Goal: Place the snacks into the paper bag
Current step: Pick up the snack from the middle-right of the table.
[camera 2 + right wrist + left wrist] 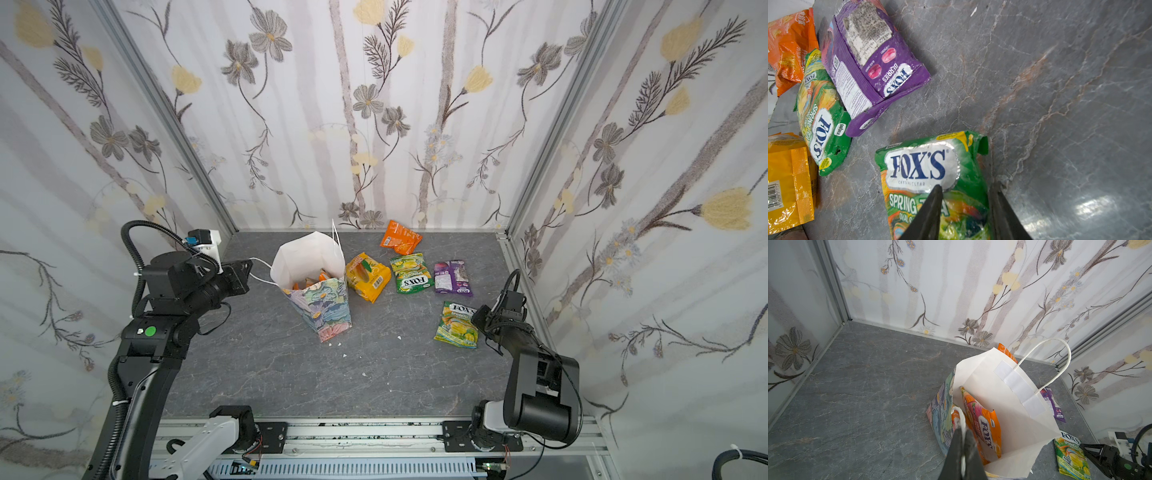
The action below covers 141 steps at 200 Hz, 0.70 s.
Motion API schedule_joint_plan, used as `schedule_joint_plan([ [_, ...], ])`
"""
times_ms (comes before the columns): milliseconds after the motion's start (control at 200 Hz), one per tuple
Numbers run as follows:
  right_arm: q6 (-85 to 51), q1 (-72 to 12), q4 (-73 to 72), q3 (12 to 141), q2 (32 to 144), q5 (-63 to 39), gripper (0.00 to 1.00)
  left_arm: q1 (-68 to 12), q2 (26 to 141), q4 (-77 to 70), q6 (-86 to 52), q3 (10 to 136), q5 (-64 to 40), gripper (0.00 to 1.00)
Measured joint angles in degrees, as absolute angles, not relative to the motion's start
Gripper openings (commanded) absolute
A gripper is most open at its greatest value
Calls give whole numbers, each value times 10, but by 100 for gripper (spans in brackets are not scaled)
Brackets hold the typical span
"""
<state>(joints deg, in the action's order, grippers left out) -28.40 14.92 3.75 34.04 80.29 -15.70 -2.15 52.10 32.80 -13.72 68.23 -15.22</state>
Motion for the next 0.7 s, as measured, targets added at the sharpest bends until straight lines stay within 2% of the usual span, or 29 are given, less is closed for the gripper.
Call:
schedule_joint_plan([
  [135, -285, 150, 24, 335, 806, -166, 30, -22, 521, 328, -137, 682, -151, 0],
  [480, -292, 150, 4, 330, 814, -183, 0, -22, 523, 328, -137, 685, -150, 0],
  [704, -295, 150, 3, 328, 807, -192, 0, -22, 524, 330, -135, 688, -150, 0],
])
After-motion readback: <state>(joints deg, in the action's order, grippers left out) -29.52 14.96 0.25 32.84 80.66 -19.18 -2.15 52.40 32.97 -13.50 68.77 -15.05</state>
